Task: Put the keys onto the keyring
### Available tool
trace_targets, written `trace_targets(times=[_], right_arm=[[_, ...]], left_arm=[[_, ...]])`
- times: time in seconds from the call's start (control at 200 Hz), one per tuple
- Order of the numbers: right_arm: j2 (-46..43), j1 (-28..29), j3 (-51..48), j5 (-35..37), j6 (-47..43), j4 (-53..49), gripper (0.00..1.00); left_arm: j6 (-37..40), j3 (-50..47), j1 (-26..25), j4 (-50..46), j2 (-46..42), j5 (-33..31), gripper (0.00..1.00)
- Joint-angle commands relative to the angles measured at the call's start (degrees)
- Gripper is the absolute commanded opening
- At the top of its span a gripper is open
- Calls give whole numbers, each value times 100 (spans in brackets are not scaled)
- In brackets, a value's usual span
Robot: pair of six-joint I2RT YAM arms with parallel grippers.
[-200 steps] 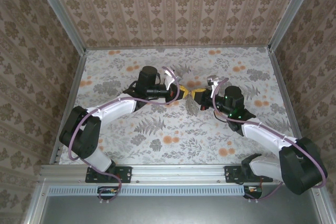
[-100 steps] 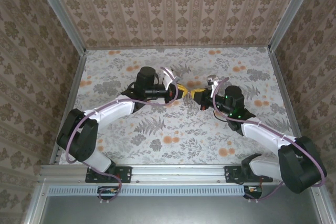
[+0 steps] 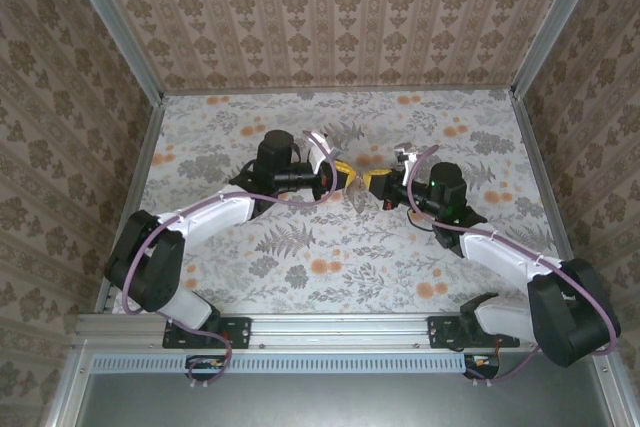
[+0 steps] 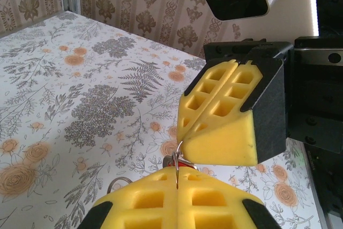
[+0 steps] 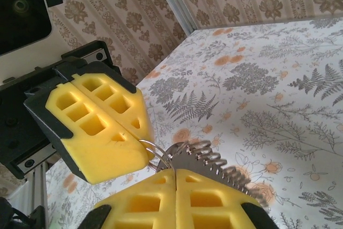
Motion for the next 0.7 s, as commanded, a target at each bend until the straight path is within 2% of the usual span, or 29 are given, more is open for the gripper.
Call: trace_targets(times=[0.0, 0.105, 0.425, 0.695], right_arm=[[62, -98, -139, -44, 106, 16, 26], [-4, -253, -202, -27, 291, 181, 37], [-96, -482, -95, -210, 668, 669, 51], [615, -484, 195, -830, 1153, 1739, 62]], left_arm=[[-111, -7, 33, 469, -287, 48, 0], [-171, -19, 96, 533, -247, 116, 0], [-397, 5, 322, 732, -156, 495, 0], [-689, 216, 385, 837, 83, 916, 0]])
